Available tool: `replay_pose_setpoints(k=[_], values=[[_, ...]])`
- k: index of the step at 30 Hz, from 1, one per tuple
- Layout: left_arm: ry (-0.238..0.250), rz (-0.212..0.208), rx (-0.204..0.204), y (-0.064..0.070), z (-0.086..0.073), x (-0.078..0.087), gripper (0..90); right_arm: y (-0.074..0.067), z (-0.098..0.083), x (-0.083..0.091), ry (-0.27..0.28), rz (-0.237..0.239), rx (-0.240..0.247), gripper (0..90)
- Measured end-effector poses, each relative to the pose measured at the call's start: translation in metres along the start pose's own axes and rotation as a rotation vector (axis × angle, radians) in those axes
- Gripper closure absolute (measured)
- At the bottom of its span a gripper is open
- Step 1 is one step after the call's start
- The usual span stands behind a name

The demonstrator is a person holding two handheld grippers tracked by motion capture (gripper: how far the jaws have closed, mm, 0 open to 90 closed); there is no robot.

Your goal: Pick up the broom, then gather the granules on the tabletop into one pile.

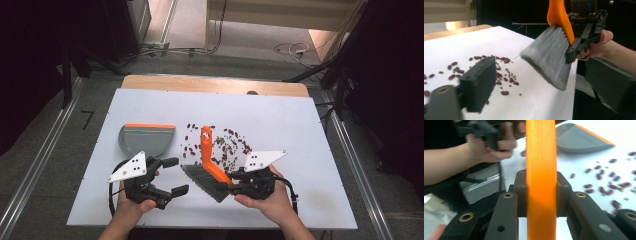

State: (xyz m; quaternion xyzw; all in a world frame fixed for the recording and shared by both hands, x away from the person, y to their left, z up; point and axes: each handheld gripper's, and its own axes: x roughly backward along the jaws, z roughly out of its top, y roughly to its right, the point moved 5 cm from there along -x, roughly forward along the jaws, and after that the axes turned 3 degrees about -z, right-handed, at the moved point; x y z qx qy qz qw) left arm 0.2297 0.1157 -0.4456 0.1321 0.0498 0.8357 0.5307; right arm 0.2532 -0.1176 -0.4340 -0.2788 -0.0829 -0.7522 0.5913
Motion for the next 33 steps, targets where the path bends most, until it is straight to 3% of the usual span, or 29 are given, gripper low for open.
replay_pose_setpoints(k=[2,4,9,17,22,33], values=[[0.008,0.030,-0.003,-0.002,0.000,0.002,1.7,0.005,-0.001,0.002,-0.001,-0.034,-0.017,68.2],[0.015,0.037,-0.009,-0.004,0.001,0.005,0.2,0.010,-0.002,0.005,-0.010,-0.085,-0.026,68.3],[0.020,0.060,-0.012,-0.008,0.000,0.010,0.2,0.022,-0.003,0.014,-0.010,-0.158,-0.054,68.3],[0.008,0.107,-0.024,-0.018,-0.007,0.018,0.2,0.045,-0.008,0.029,-0.012,-0.313,-0.092,68.2],[0.031,0.135,0.010,-0.028,-0.011,0.029,0.2,0.056,-0.011,0.037,-0.018,-0.371,-0.120,68.2],[0.050,0.210,0.016,-0.038,-0.017,0.051,0.3,0.089,-0.013,0.056,-0.064,-0.547,-0.189,68.1]])
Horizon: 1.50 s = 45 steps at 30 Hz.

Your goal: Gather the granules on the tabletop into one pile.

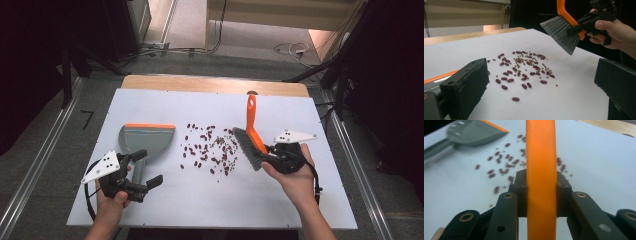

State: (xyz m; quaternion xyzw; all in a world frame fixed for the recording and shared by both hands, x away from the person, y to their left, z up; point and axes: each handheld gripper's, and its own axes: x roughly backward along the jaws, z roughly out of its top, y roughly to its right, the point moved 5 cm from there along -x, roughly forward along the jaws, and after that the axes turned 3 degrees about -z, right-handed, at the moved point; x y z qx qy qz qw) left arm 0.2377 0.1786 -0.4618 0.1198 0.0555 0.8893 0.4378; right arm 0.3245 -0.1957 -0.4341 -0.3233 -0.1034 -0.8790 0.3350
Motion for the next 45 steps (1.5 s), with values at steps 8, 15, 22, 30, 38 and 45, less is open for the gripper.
replay_pose_setpoints(k=[8,15,22,30,38,45], values=[[-0.008,0.015,-0.004,-0.003,-0.002,0.000,0.9,0.033,0.012,-0.024,-0.113,-0.175,0.027,68.1],[-0.026,0.020,-0.025,0.000,-0.003,-0.004,0.9,0.050,0.017,-0.051,-0.235,-0.268,0.052,68.1],[-0.018,0.018,-0.019,0.000,-0.003,-0.002,1.0,0.051,0.023,-0.079,-0.354,-0.346,0.138,68.1],[-0.024,0.009,-0.021,0.002,-0.004,-0.003,1.0,0.047,0.023,-0.106,-0.421,-0.421,0.178,68.1],[-0.018,0.007,-0.018,0.002,-0.003,-0.003,1.0,0.027,0.024,-0.115,-0.455,-0.401,0.255,68.2],[-0.023,0.002,-0.020,0.002,-0.003,-0.004,1.0,0.013,0.025,-0.112,-0.461,-0.337,0.262,68.1]])
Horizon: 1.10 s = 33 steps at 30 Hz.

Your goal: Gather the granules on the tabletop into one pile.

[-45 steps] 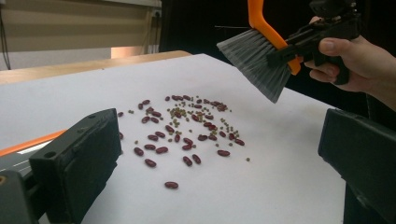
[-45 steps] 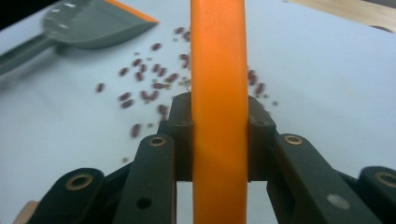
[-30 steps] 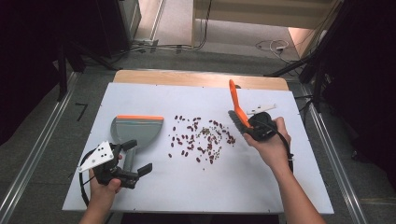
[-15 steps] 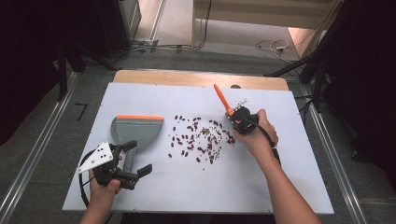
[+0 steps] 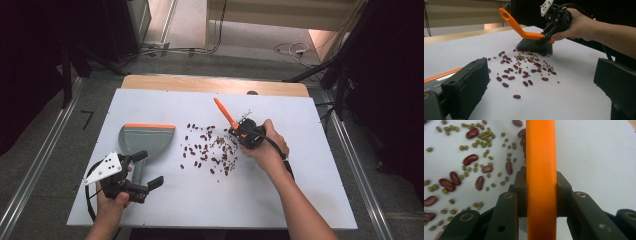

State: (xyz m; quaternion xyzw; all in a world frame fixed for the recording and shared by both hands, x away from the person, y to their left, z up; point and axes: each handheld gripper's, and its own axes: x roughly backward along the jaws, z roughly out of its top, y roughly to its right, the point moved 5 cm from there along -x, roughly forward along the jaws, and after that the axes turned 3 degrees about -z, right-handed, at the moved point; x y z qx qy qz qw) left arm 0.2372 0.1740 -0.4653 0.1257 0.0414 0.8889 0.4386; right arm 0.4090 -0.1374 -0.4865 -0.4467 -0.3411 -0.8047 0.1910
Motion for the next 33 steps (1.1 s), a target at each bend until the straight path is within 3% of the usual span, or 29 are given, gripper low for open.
replay_pose_setpoints(k=[5,10,16,21,26,33], values=[[0.006,0.003,0.004,0.000,0.000,0.001,1.0,-0.010,0.000,0.003,-0.001,0.004,0.020,68.2],[0.007,0.003,0.006,-0.001,0.000,0.001,1.0,-0.018,0.001,0.010,0.002,0.057,0.029,68.1],[0.007,0.002,0.005,0.000,0.000,0.001,1.0,-0.008,0.010,0.015,0.045,0.046,0.031,68.1],[0.007,0.003,0.007,-0.001,0.000,0.002,1.0,0.002,0.028,0.007,0.099,0.005,0.118,68.1],[0.008,0.003,0.010,-0.002,0.000,0.003,1.0,0.003,0.036,-0.012,0.060,-0.040,0.176,68.1],[0.010,0.003,0.011,-0.004,-0.001,0.003,1.0,-0.009,0.031,-0.011,0.060,-0.001,0.260,68.1]])
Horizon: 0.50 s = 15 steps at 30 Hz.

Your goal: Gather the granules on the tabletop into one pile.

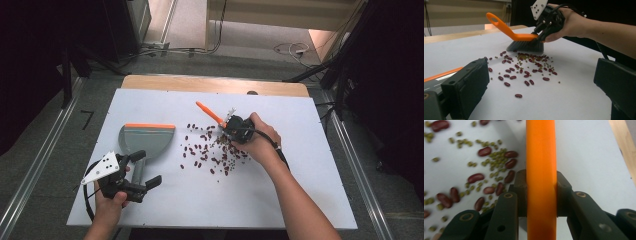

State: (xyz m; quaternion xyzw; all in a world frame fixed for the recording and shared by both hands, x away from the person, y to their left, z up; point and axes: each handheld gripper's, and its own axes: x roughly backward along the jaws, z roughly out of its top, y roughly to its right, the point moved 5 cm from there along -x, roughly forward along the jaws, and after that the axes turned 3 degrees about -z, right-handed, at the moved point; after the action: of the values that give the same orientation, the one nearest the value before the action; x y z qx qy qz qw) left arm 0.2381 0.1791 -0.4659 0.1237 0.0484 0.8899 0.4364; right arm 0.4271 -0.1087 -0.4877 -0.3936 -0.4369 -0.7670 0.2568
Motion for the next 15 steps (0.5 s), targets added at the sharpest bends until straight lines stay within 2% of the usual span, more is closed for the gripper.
replay_pose_setpoints(k=[3,5,7,10,12,15], values=[[0.000,0.000,0.000,0.000,0.001,0.000,1.0,-0.006,-0.003,0.006,0.013,0.047,0.029,68.1],[0.001,0.000,0.002,0.001,0.001,0.000,1.0,-0.009,-0.006,0.010,0.013,0.054,0.046,68.1],[-0.001,0.001,0.001,0.001,0.001,-0.001,1.0,-0.007,-0.007,0.015,0.024,0.069,0.043,68.1],[0.001,-0.001,0.002,0.002,0.001,-0.002,1.0,0.000,-0.004,0.019,0.062,0.057,0.033,68.1],[0.000,-0.001,0.002,0.001,0.001,-0.002,1.0,0.006,0.003,0.019,0.115,0.028,0.117,68.1],[-0.002,-0.001,0.003,0.001,0.000,-0.002,1.0,0.009,0.020,0.014,0.151,0.011,0.193,68.0]])
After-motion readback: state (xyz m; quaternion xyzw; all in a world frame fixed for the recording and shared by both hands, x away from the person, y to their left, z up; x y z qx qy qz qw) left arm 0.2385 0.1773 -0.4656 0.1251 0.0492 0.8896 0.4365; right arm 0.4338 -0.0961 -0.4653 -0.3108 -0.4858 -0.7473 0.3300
